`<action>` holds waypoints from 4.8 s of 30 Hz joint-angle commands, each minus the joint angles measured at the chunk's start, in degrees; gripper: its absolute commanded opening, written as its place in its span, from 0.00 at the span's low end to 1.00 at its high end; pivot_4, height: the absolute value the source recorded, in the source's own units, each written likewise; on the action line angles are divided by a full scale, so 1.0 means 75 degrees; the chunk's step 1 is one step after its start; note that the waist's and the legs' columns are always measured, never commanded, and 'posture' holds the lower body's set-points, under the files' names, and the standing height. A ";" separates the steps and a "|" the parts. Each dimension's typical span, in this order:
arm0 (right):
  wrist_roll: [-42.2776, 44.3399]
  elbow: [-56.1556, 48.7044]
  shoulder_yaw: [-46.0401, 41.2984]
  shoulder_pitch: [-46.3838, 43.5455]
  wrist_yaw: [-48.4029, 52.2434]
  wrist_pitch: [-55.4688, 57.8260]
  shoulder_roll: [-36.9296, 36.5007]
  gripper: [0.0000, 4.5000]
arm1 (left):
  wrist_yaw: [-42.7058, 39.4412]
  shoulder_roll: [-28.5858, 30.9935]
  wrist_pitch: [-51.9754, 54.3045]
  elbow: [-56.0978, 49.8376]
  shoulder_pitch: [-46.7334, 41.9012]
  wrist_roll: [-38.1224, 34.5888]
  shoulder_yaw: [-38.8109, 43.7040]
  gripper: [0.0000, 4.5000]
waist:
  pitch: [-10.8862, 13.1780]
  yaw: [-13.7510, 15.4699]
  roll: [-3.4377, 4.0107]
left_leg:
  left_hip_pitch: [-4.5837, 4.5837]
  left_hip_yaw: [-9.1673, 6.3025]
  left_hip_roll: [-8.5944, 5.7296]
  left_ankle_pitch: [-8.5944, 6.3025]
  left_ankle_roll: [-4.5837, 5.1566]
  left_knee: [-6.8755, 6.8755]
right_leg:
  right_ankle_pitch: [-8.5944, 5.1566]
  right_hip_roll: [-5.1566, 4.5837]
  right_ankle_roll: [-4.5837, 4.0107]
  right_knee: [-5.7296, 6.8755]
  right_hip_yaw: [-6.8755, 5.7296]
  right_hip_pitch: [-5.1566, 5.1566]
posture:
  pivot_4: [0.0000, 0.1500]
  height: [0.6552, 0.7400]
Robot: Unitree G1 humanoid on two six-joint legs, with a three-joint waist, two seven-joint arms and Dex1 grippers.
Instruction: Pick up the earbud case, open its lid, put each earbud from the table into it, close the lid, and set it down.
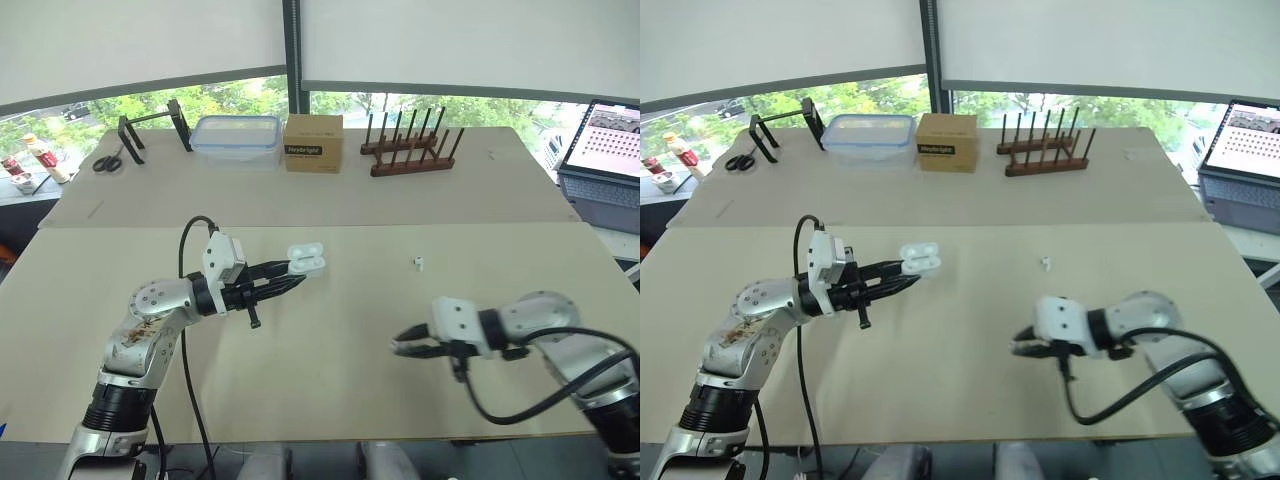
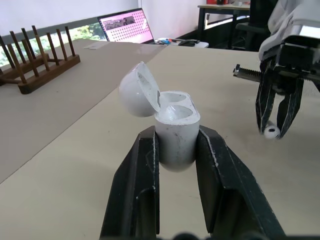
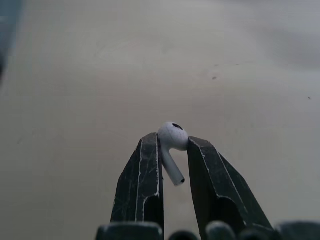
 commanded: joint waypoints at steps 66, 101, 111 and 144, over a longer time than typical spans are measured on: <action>0.0113 -0.0382 -0.1963 0.2532 -0.0633 0.0414 -0.0826 0.61 | 0.0209 0.0122 0.0624 -0.0485 -0.0271 -0.0365 0.0052 0.11 | 0.0001 0.0193 -0.0003 | 0.0097 0.0000 0.0011 -0.0003 0.0005 -0.0008 | -0.0001 0.0006 0.0001 -0.0035 -0.0010 0.0121 | 1.00 1.00; -0.1835 -0.3255 -0.0210 0.1438 -0.0962 0.3406 -0.2061 0.61 | 0.0127 0.0070 0.0445 -0.0292 -0.0344 -0.0249 -0.0102 0.11 | 0.0004 0.0194 0.0000 | 0.0086 -0.0005 0.0011 -0.0004 0.0005 -0.0011 | -0.0001 0.0002 0.0002 -0.0045 -0.0012 0.0113 | 1.00 1.00; -0.2095 -0.2800 0.0130 0.1224 -0.0936 0.3140 -0.1961 0.61 | 0.0130 0.0099 0.0473 -0.0293 -0.0359 -0.0249 -0.0098 0.11 | 0.0004 0.0191 0.0000 | 0.0087 -0.0006 0.0011 -0.0004 0.0005 -0.0012 | -0.0001 0.0002 0.0002 -0.0046 -0.0012 0.0112 | 1.00 1.00; -0.1147 -0.2979 -0.0443 0.0262 -0.0909 0.4214 -0.1173 0.08 | 0.0254 -0.0027 0.0399 -0.0077 -0.0550 -0.0275 -0.0009 0.11 | 0.0008 0.0175 -0.0003 | 0.0088 -0.0011 0.0015 -0.0004 0.0005 -0.0013 | -0.0001 0.0006 0.0002 -0.0047 -0.0012 0.0111 | 1.00 1.00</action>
